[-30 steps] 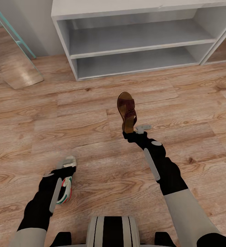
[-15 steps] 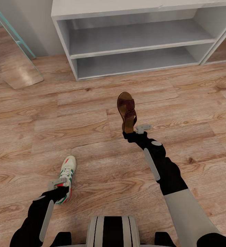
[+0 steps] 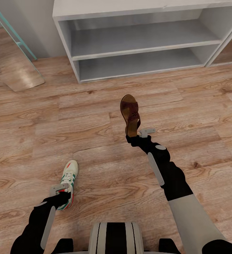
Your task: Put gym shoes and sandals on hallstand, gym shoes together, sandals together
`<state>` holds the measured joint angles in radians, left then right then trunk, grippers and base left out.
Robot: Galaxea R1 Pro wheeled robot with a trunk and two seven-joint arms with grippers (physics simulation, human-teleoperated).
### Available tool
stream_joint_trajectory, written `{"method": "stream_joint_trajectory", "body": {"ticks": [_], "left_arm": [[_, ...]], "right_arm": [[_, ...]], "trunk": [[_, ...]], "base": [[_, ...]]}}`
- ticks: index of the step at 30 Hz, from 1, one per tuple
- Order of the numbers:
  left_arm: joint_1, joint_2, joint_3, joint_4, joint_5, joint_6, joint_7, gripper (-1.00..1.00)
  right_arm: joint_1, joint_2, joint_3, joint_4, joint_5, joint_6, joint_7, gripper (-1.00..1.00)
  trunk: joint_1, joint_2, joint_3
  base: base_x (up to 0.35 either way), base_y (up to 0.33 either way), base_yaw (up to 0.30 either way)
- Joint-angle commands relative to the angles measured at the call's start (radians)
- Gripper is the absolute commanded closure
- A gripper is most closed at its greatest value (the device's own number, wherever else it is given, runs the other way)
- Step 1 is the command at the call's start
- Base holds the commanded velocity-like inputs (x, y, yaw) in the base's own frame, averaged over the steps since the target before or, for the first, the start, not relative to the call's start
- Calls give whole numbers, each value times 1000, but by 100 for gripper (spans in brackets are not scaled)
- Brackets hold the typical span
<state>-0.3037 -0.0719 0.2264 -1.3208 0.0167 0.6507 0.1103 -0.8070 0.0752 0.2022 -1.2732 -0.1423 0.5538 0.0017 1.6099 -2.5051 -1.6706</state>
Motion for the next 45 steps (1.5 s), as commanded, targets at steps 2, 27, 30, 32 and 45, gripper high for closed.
{"method": "stream_joint_trajectory", "body": {"ticks": [2, 27, 30, 32, 45], "left_arm": [[0, 0, -1, 1, -2, 0, 0, -100], [1, 1, -12, 16, -11, 0, 3, -100], [4, 1, -13, 24, -12, 0, 3, -100], [8, 2, -13, 37, -12, 0, 3, -100], [12, 2, -12, 62, -12, 0, 4, -100]], "right_arm": [[0, 0, 0, 0, -3, 0, -3, 100], [0, 0, 0, 0, -3, 0, -3, 100], [0, 0, 0, 0, -3, 0, -3, 100], [0, 0, 0, 0, -3, 0, -3, 100], [0, 0, 0, 0, -3, 0, -3, 100]], "trunk": [[0, 0, 0], [0, 0, 0], [0, 0, 0], [0, 0, 0], [0, 0, 0]], "base": [[0, 0, 0], [0, 0, 0], [0, 0, 0], [0, 0, 0], [0, 0, 0]]}}
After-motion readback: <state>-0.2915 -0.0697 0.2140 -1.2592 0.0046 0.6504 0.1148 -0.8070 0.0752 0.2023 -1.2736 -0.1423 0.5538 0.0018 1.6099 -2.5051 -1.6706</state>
